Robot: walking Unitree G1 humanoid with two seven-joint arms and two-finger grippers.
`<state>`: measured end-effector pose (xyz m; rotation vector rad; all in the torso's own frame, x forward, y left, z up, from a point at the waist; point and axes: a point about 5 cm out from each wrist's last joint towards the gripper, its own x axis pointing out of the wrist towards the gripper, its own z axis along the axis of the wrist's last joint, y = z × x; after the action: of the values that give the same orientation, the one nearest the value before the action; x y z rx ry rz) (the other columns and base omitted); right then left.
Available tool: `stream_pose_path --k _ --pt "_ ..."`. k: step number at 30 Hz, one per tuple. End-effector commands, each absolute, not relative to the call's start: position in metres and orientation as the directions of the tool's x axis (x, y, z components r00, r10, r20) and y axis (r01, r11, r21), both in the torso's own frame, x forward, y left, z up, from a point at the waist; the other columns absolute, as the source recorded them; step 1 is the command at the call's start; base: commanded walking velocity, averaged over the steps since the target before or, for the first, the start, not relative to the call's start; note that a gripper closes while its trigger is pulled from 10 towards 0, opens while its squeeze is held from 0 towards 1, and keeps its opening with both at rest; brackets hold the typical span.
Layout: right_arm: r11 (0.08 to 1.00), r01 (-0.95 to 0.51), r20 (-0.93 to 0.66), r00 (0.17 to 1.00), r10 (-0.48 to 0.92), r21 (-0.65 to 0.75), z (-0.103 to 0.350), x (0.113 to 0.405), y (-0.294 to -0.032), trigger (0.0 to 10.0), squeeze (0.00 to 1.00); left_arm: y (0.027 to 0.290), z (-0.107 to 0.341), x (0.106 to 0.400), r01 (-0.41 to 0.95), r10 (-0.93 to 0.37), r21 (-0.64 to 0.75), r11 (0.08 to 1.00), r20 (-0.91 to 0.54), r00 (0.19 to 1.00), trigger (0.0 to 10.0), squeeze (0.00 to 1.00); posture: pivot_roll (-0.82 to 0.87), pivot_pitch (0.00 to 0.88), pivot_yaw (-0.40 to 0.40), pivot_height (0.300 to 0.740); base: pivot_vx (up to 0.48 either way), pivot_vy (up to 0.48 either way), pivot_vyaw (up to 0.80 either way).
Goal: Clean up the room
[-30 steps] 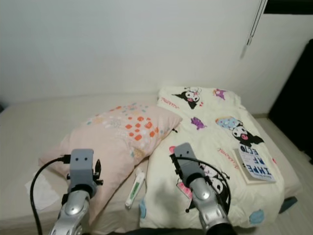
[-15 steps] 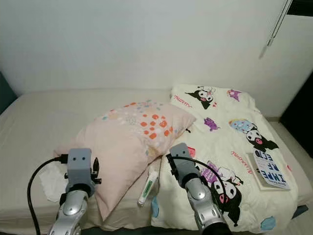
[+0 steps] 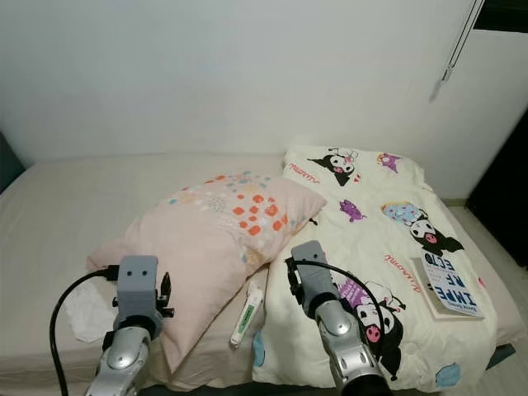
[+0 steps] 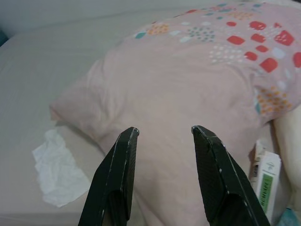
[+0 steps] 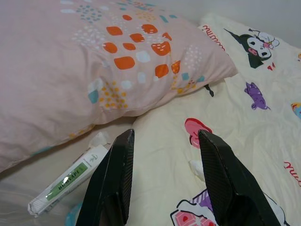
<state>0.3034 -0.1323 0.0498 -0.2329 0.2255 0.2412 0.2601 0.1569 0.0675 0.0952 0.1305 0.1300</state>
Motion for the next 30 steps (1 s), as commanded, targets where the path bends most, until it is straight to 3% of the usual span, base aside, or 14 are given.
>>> stream_pose_path --k 1,22,30 --pt "0.952 -0.249 -0.263 0.944 0.198 -0.178 0.047 0.302 -0.135 10.0 0.0 0.153 0.068 0.258 -0.099 0.112 0.099 0.99 -0.127 0.986 10.0 0.0 0.02 0.024 -0.061 0.71 0.0 0.0 0.0" --pt "0.95 -0.258 -0.279 0.939 0.203 -0.175 0.044 0.299 -0.135 10.0 0.0 0.145 0.075 0.258 -0.031 0.04 0.076 0.997 -0.107 0.994 10.0 0.0 0.03 0.032 -0.06 0.632 0.0 0.0 0.0" --pt "0.951 -0.252 -0.275 0.941 0.198 -0.179 0.044 0.299 -0.136 10.0 0.0 0.141 0.078 0.26 -0.01 0.018 0.08 0.997 -0.1 0.995 10.0 0.0 0.03 0.034 -0.059 0.627 0.0 0.0 0.0"
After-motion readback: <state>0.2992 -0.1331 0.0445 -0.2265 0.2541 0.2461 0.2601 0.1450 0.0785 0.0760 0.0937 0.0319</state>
